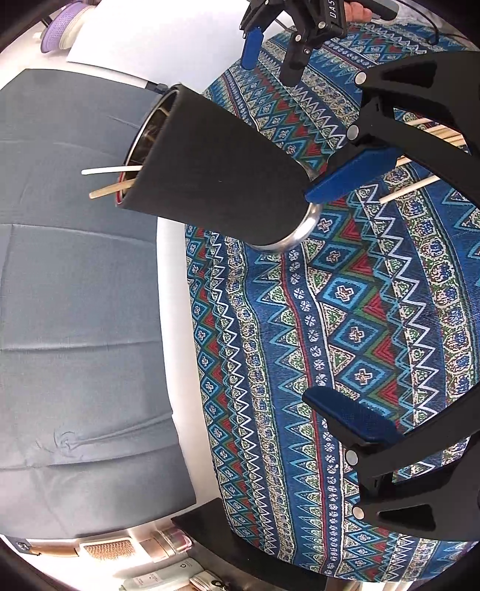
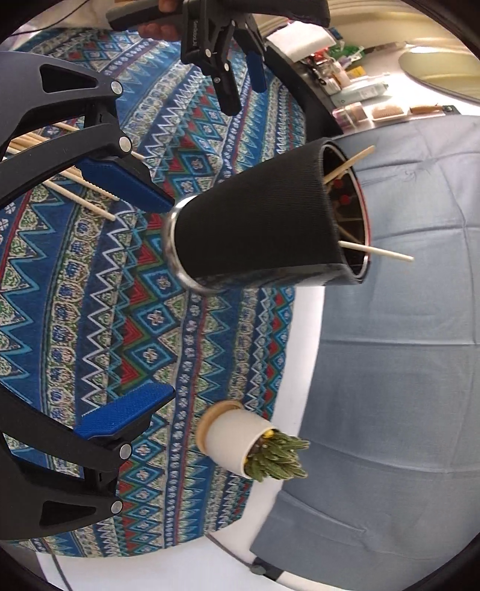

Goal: Organize utensils
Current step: 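Move both tools back down toward the stick pile, then grasp one wooden stick with the left tool while the right tool grasps another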

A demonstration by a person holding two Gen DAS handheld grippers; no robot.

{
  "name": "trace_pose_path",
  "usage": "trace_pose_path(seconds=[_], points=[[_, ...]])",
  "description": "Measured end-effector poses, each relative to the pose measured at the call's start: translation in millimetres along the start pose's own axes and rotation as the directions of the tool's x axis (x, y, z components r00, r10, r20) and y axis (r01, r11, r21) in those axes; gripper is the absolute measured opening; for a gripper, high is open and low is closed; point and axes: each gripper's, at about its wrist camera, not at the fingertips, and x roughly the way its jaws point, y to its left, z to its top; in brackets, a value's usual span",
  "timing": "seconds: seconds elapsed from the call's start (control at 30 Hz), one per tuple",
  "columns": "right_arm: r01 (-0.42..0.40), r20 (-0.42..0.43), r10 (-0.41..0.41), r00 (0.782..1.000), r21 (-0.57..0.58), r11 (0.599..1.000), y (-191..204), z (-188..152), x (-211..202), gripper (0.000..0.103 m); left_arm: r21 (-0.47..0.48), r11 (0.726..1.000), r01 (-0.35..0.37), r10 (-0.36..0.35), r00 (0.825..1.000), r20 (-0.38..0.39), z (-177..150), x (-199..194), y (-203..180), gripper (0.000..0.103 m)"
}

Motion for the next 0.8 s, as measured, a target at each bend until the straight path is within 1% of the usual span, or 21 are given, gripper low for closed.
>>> trace_pose_path(seconds=[0.07, 0.13, 0.2, 0.27, 0.47, 0.63, 0.8], points=[[-0.012, -0.027, 0.013, 1.000, 0.013, 1.000, 0, -10, 7, 0.089, 0.010, 1.000, -0.023, 0.023, 1.000, 0.002, -12, 0, -4, 0.097], [-0.001, -0.072, 0.002, 0.997, 0.020, 1.000, 2, -20, 15, 0.089, 0.015, 1.000, -0.006, 0.007, 1.000, -0.020, -22, 1, -8, 0.097], [-0.005, -0.107, 0.007, 0.994, 0.024, 1.000, 5, -29, 21, 0.089, 0.024, 1.000, 0.020, -0.019, 0.998, -0.056, -33, 3, -12, 0.097], [-0.018, -0.133, 0.022, 0.991, 0.025, 1.000, 8, -37, 23, 0.089, 0.040, 0.999, 0.033, -0.029, 0.996, -0.087, -43, 5, -18, 0.097], [-0.082, -0.154, 0.082, 0.985, 0.007, 0.997, 26, -60, 14, 0.089, 0.085, 0.993, 0.085, -0.074, 0.988, -0.132, -63, 0, -35, 0.097], [-0.118, -0.173, 0.111, 0.979, -0.032, 0.993, 41, -77, 9, 0.089, 0.093, 0.990, 0.102, -0.086, 0.983, -0.165, -75, -2, -40, 0.097], [-0.123, -0.189, 0.111, 0.976, -0.058, 0.991, 50, -89, 12, 0.089, 0.091, 0.987, 0.135, -0.115, 0.974, -0.197, -85, -1, -47, 0.097]])
